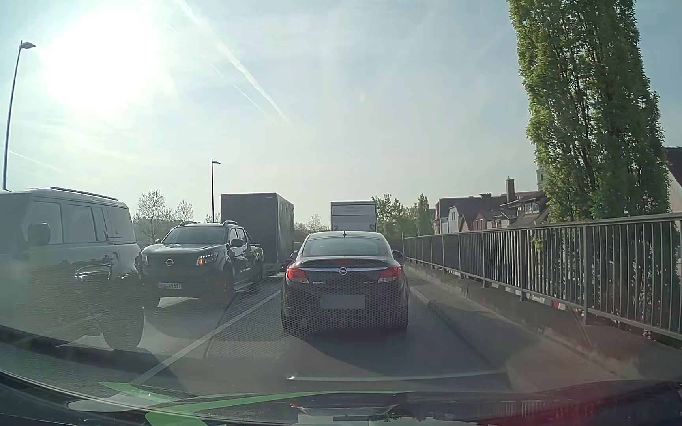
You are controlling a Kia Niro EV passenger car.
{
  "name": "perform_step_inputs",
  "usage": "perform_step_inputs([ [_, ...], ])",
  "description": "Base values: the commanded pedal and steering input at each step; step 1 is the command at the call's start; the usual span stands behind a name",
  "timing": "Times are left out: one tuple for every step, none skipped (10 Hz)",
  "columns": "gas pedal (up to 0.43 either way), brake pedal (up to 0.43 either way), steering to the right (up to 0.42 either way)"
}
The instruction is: Follow the waypoints while adhering to traffic rules and regulations
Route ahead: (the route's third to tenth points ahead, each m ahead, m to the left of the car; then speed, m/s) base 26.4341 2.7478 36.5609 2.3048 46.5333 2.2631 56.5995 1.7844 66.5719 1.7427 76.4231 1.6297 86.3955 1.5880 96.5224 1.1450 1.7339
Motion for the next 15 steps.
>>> perform_step_inputs([
  [0.000,0.146,-0.003],
  [0.000,0.146,-0.003],
  [0.000,0.146,-0.005],
  [0.000,0.152,-0.005],
  [0.000,0.152,-0.005],
  [0.000,0.165,-0.005],
  [0.000,0.165,-0.005],
  [0.000,0.165,-0.005],
  [0.000,0.128,-0.005],
  [0.000,0.073,-0.004],
  [0.000,0.000,-0.003],
  [0.000,0.000,-0.003],
  [0.000,0.000,-0.003],
  [0.000,0.000,-0.003],
  [0.000,0.000,-0.002],
])
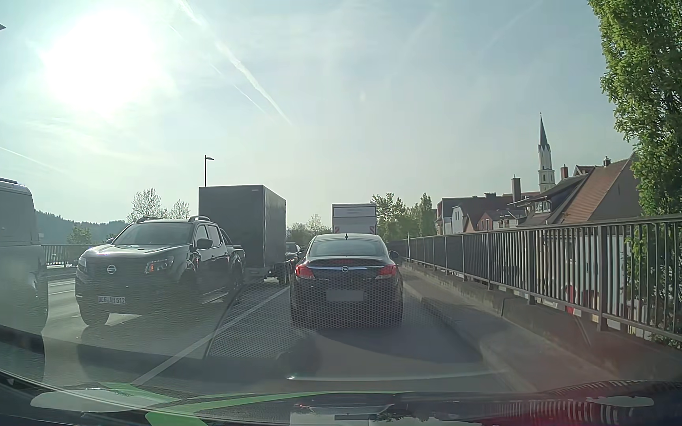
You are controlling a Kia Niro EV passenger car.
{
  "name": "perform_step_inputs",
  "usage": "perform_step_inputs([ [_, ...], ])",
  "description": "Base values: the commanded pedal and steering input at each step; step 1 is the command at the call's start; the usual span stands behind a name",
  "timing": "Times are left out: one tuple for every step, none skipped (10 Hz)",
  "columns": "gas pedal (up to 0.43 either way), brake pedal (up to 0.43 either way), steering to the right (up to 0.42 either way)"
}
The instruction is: Follow the waypoints while adhering to traffic rules and regulations
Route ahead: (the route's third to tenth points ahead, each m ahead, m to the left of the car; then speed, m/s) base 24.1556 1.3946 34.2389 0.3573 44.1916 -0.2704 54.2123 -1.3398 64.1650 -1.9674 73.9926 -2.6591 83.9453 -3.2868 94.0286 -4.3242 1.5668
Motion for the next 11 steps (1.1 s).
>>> perform_step_inputs([
  [0.067,0.000,-0.002],
  [0.138,0.000,-0.001],
  [0.157,0.000,-0.001],
  [0.157,0.000,-0.001],
  [0.157,0.000,-0.001],
  [0.157,0.000,-0.001],
  [0.157,0.000,-0.001],
  [0.157,0.000,-0.001],
  [0.157,0.000,-0.001],
  [0.157,0.000,-0.001],
  [0.130,0.000,-0.001],
])
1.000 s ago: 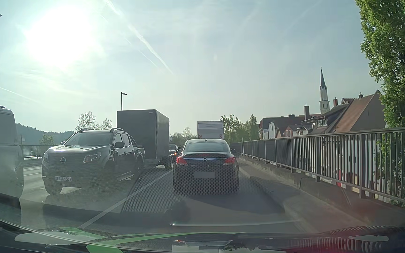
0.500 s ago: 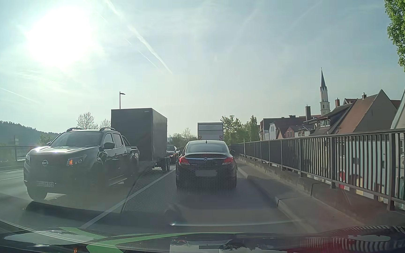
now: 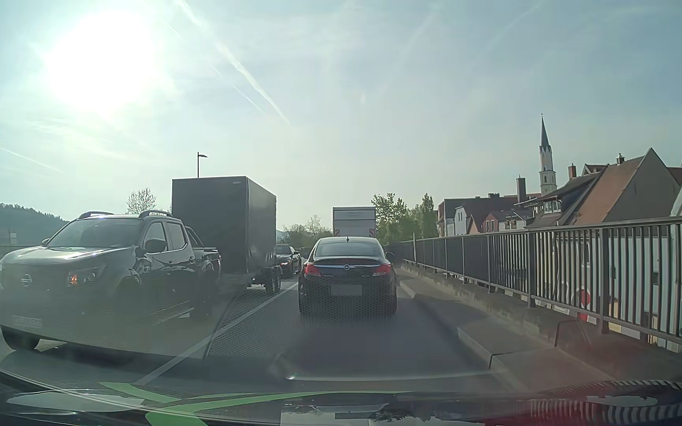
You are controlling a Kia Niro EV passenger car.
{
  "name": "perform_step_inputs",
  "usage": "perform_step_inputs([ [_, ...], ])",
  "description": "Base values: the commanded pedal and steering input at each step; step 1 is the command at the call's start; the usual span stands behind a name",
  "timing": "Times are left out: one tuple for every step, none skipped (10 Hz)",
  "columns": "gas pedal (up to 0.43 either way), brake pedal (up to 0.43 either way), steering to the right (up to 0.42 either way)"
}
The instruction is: Follow the waypoints while adhering to traffic rules and regulations
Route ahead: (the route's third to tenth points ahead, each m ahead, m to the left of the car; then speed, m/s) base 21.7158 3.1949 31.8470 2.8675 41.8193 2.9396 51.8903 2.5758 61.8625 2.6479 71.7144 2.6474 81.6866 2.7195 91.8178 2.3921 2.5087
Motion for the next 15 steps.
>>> perform_step_inputs([
  [0.087,0.000,-0.001],
  [0.079,0.000,-0.001],
  [0.079,0.000,-0.001],
  [0.079,0.000,-0.001],
  [0.020,0.000,0.000],
  [0.020,0.000,-0.001],
  [0.020,0.000,-0.001],
  [0.020,0.000,-0.001],
  [0.020,0.000,-0.001],
  [0.020,0.000,0.000],
  [0.020,0.000,-0.001],
  [0.020,0.000,-0.001],
  [0.020,0.000,-0.001],
  [0.020,0.000,-0.001],
  [0.020,0.000,-0.003],
])
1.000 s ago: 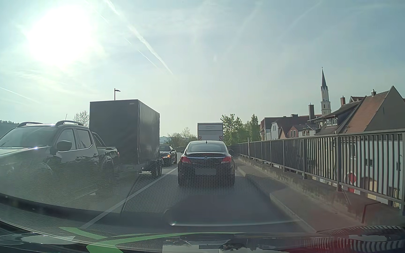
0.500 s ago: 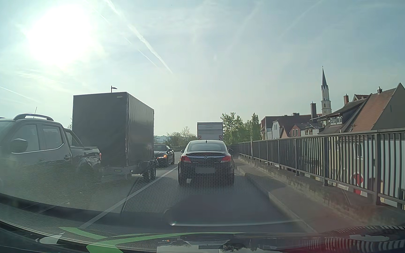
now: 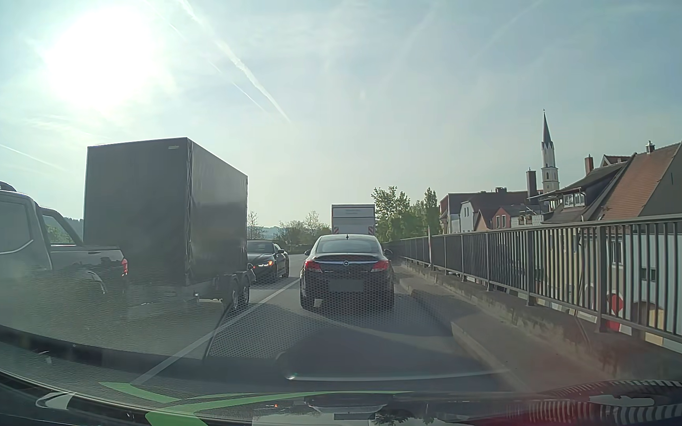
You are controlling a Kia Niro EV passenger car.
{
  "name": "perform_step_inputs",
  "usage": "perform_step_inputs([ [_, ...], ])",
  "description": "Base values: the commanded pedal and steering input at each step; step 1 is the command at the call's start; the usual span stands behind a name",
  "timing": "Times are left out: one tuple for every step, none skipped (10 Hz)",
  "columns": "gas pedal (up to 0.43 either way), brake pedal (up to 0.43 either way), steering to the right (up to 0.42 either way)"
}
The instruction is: Follow the waypoints while adhering to traffic rules and regulations
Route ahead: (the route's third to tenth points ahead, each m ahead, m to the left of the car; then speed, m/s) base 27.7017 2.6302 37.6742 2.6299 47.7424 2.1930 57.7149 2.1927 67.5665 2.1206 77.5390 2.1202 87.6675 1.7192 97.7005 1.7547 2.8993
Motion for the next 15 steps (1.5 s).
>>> perform_step_inputs([
  [0.008,0.000,-0.004],
  [0.000,0.000,-0.003],
  [0.000,0.000,-0.004],
  [0.000,0.000,-0.004],
  [0.000,0.000,-0.003],
  [0.000,0.000,-0.003],
  [0.000,0.000,-0.004],
  [0.000,0.000,-0.004],
  [0.000,0.000,-0.004],
  [0.000,0.000,-0.004],
  [0.000,0.000,-0.004],
  [0.000,0.000,-0.004],
  [0.000,0.000,-0.004],
  [0.000,0.000,-0.004],
  [0.000,0.000,-0.004],
])
